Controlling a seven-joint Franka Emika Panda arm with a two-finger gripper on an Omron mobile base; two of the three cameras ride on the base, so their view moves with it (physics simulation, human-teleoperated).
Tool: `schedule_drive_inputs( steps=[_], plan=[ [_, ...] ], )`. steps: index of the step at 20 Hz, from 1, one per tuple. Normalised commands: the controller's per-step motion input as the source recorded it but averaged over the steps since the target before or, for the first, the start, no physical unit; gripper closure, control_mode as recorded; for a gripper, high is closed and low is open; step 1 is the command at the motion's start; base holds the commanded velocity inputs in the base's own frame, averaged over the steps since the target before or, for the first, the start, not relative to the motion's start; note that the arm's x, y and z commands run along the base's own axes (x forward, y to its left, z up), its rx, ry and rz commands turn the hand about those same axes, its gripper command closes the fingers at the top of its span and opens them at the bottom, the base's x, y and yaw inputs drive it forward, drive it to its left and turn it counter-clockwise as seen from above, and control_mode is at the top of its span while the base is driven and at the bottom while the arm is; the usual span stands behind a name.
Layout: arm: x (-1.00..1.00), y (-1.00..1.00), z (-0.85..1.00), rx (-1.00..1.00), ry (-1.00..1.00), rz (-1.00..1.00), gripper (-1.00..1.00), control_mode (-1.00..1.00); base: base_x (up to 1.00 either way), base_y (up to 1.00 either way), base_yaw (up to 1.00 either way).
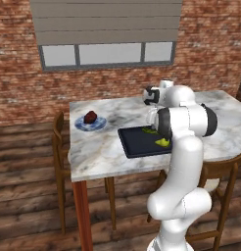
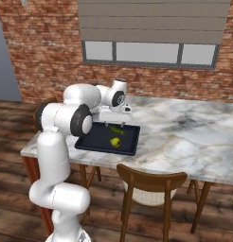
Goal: Create a steak meal by picking up the steak and asparagus from the tray and placing them on the plate. Leave the pear on the tray.
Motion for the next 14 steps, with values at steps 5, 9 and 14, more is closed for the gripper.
schedule_drive_inputs(
  steps=[5,9,14],
  plan=[
    [0.36,0.0,-0.29,0.0,0.0,0.0,-1.0,-1.0,0.0,0.0,0.0],
    [0.34,0.0,-0.24,0.0,0.0,0.0,-1.0,-1.0,0.0,0.0,0.0],
    [0.29,-0.09,-0.18,0.01,0.0,0.03,-1.0,-1.0,0.0,0.0,0.0]
  ],
)
